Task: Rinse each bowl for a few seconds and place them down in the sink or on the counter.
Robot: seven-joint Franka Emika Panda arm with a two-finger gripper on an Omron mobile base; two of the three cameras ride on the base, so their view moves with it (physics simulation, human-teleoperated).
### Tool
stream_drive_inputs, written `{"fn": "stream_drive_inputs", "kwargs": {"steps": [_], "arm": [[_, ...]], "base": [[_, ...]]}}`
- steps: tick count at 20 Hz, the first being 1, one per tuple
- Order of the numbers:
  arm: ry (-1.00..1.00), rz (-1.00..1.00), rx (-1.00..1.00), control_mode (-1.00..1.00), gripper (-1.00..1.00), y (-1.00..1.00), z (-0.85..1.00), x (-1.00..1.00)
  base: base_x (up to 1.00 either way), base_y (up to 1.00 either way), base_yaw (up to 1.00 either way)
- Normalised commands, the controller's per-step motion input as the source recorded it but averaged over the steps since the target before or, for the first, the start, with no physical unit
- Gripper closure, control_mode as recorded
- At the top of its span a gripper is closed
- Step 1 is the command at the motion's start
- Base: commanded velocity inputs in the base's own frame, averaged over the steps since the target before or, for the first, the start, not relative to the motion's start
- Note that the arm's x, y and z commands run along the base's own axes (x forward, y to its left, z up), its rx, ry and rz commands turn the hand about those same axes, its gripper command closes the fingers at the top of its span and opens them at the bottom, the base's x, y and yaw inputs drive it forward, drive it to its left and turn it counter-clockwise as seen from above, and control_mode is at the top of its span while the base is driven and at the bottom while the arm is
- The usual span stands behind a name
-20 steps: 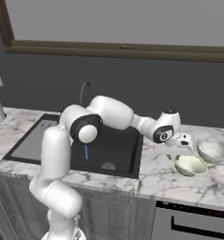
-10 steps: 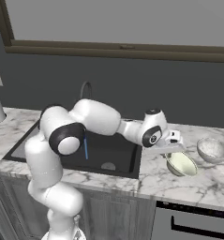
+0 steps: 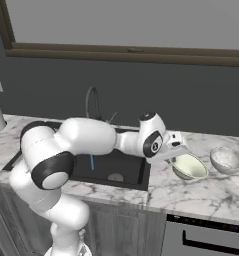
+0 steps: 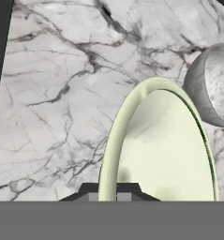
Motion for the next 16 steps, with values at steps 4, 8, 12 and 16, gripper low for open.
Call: {"fn": "stream_drive_inputs", "kwargs": {"steps": [4, 8, 12, 16], "arm": [[0.02, 0.17, -0.11, -1.0, 1.0, 0.19, 0.45, -0.11], [0.04, 0.16, -0.09, -1.0, 1.0, 0.16, 0.49, -0.05], [0.06, 0.17, -0.06, -1.0, 1.0, 0.17, 0.47, -0.02], [0.08, 0.18, -0.02, -1.0, 1.0, 0.18, 0.41, 0.0]], "base": [[0.0, 0.0, 0.0], [0.0, 0.0, 0.0], [0.0, 0.0, 0.0], [0.0, 0.0, 0.0]]}}
